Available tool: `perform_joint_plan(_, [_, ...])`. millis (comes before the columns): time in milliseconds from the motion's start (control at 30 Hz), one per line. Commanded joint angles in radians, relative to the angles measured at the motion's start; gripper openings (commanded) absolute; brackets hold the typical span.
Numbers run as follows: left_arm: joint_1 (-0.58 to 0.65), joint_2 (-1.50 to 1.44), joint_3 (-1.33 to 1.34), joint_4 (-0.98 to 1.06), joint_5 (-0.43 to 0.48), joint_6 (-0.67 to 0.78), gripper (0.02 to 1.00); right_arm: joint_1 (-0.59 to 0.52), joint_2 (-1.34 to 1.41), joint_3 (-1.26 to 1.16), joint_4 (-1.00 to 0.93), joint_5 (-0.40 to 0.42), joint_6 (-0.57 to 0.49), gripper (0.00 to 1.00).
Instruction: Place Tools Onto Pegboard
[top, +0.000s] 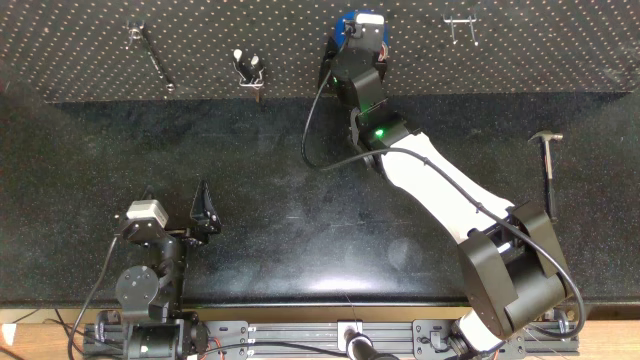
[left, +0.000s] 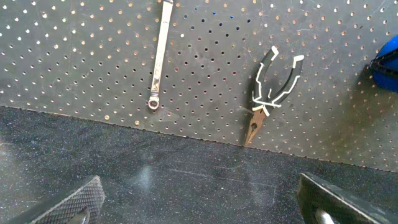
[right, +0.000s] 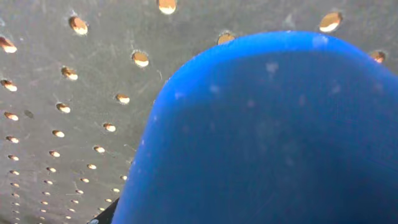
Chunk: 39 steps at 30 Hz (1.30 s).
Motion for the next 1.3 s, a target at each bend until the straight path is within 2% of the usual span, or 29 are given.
perform_joint_plan(33, [0.004, -0.01, -0.002, -0.005, -0.003, 0.002, 0.993, 0.017, -0.055, 0.015, -0.023, 0.017, 0.004, 0.45])
perform_joint_plan(367, [0.004, -0.01, -0.002, -0.005, -0.003, 0.002, 0.996, 0.041, -0.153, -0.034, -0.088, 0.024, 0.005, 0.45])
perform_joint_plan(900, [0.004, -0.01, -0.002, -0.005, -0.003, 0.002, 0.993, 0.064, -0.336, -0.042, -0.396, 0.023, 0.005, 0.45])
perform_joint_plan(1033, [0.004, -0.01, -0.002, -0.005, -0.003, 0.002, 0.993, 0.068, -0.501, -0.184, -0.378, 0.025, 0.005, 0.45])
perform_joint_plan(1133, [0.004, -0.01, -0.002, -0.005, -0.003, 0.002, 0.996, 0.026, -0.658, -0.33, -0.31, 0.054, 0.005, 0.45])
perform_joint_plan(1300, [0.004, -0.01, -0.002, -0.005, -0.004, 0.002, 0.996, -0.04, -0.838, -0.474, -0.376, 0.101, 0.019, 0.45])
